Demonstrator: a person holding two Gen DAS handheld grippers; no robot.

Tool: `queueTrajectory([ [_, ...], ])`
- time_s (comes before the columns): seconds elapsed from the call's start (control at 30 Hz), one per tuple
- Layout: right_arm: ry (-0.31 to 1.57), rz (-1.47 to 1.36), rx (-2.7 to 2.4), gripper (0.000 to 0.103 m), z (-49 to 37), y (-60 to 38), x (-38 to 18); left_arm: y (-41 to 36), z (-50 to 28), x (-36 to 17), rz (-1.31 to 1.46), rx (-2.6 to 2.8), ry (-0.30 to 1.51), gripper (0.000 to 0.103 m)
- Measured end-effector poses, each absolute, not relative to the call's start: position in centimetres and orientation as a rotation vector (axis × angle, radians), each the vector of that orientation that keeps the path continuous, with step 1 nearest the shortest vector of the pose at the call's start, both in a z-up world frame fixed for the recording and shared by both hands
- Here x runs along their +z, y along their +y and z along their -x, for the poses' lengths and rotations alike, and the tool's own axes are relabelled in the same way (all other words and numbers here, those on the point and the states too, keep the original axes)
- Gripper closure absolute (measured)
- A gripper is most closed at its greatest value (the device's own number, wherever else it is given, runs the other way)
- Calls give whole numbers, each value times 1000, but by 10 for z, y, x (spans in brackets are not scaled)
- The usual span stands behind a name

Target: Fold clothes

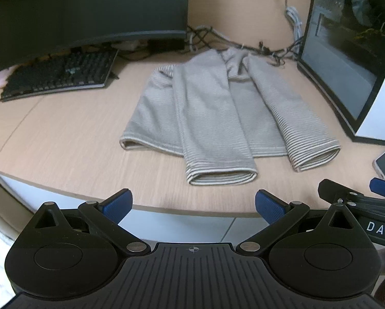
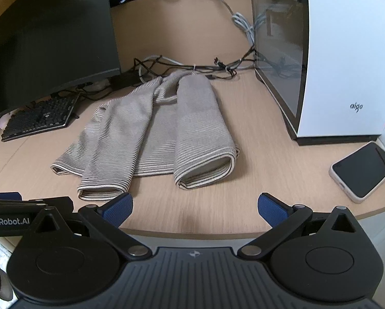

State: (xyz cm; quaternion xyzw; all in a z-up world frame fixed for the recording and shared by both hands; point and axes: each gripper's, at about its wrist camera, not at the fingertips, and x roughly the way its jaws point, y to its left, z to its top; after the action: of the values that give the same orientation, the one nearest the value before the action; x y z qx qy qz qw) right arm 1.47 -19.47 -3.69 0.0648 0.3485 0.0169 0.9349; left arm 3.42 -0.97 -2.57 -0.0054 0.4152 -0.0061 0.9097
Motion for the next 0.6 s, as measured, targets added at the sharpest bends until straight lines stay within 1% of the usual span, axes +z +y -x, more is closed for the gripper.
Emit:
queueTrajectory([
  [0.27,755,-151,1,0,-40,-187,-47,0,-64,-38,4,-49,904,0],
  [0.6,778,-159,-103,0,-82,-159,-48,26,-122,-39,-6,-163,918,0],
])
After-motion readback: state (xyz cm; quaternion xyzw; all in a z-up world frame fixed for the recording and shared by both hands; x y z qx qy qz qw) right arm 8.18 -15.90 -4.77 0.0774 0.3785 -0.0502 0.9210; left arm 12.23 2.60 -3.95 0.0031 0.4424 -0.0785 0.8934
